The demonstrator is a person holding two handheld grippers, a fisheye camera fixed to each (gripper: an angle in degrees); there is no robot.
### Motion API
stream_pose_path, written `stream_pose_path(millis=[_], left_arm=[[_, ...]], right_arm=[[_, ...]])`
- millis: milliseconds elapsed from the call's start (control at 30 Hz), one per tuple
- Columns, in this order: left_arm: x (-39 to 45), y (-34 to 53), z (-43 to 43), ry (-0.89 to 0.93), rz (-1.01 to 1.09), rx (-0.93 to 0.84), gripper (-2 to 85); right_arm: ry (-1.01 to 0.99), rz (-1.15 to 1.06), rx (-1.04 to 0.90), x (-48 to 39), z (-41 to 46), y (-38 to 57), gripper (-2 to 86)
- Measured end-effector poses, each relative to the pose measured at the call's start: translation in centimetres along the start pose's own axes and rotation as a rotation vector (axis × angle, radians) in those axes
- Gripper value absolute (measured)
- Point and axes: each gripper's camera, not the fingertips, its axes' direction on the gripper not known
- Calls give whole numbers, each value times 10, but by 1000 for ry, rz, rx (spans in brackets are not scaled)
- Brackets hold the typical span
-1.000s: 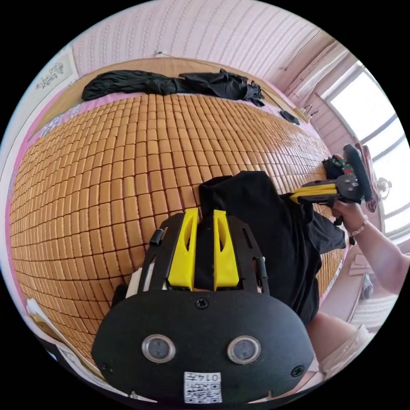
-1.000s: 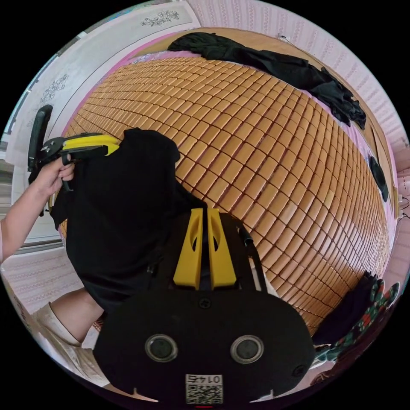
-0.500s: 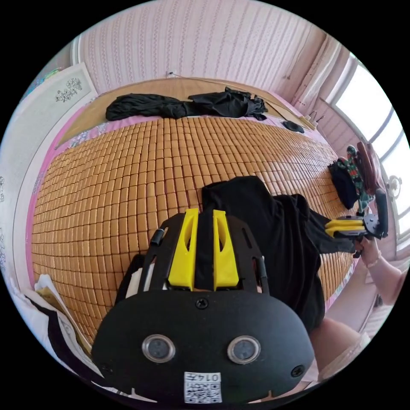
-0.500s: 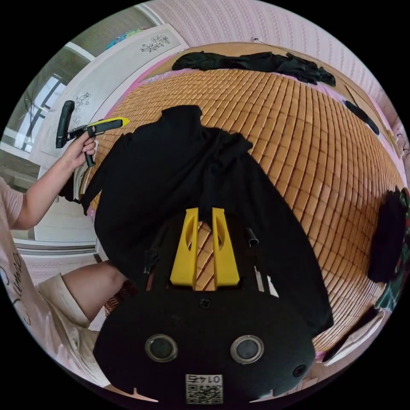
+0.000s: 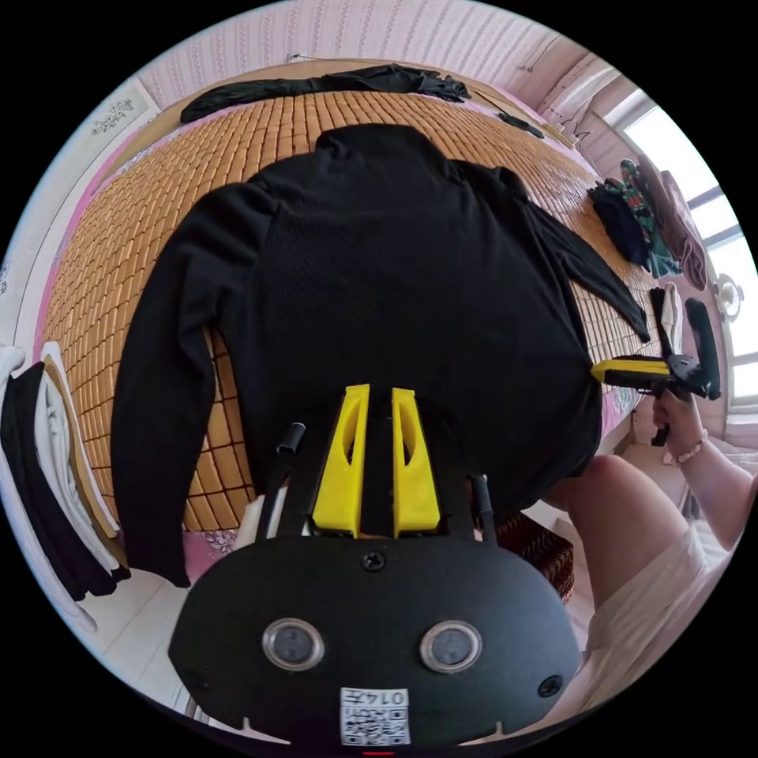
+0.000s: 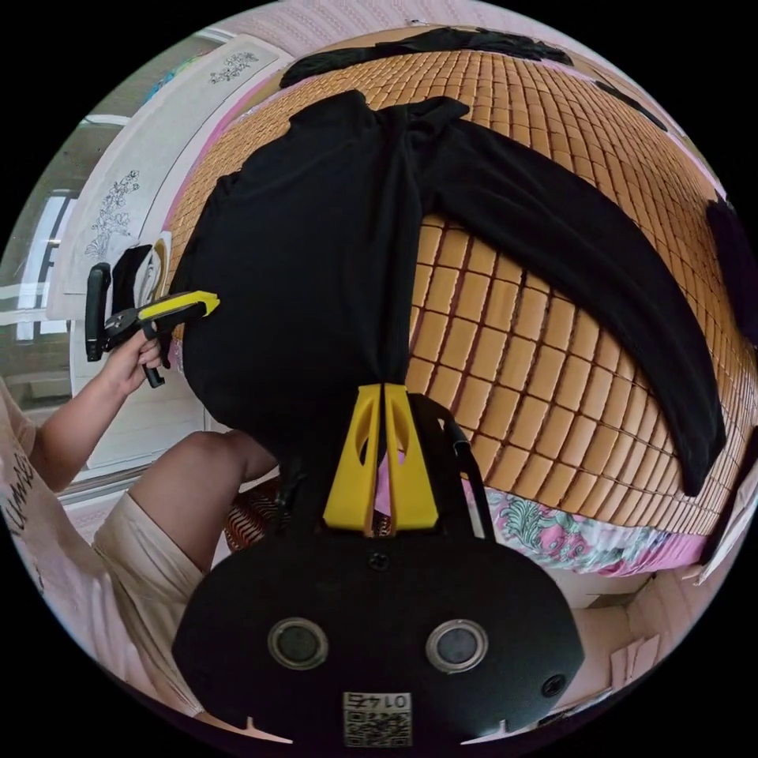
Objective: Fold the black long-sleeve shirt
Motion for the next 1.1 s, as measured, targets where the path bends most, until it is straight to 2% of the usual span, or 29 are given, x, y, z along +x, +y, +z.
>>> stream_pose_path(millis=[33,100,233,333,433,500,533,567,733,867,1033,1067,1100], left_arm=[[2,6,2,-21,16,59,40],[4,11,6,-24,28,70,44],[7,22,-1,6,12,57,55],[12,39,4,22,22,71,54],[15,53,26,7,9,51,48],[19,58,29,4,29,55,46],[22,62,31,-15,29,66,45],[24,65,31,-24,33,76,45],[44,96,47,-98,91,208,15],[56,104,57,-121,123,223,-2],[36,120,54,55,-34,216,-7],[35,125,51,84,-55,223,-7],[33,137,44,187,-79,248,-7]], right_arm=[[-1,-6,15,-8,-11,3,15],[25,-16,15,-22,-25,16,23],[69,-69,-156,-53,-26,47,42],[142,-138,-212,-73,-19,52,14],[98,-140,-222,-75,-38,55,3],[200,-178,-262,-80,-48,64,0],[328,-217,-284,-84,-49,71,-2],[390,-248,-280,-88,-50,75,-3],[339,-191,-200,-90,-72,84,-7],[296,-151,-143,-91,-93,96,-9],[201,-140,-97,-94,-133,116,-9],[197,-149,-15,-100,-152,130,-8],[207,-150,43,-103,-163,138,-8]])
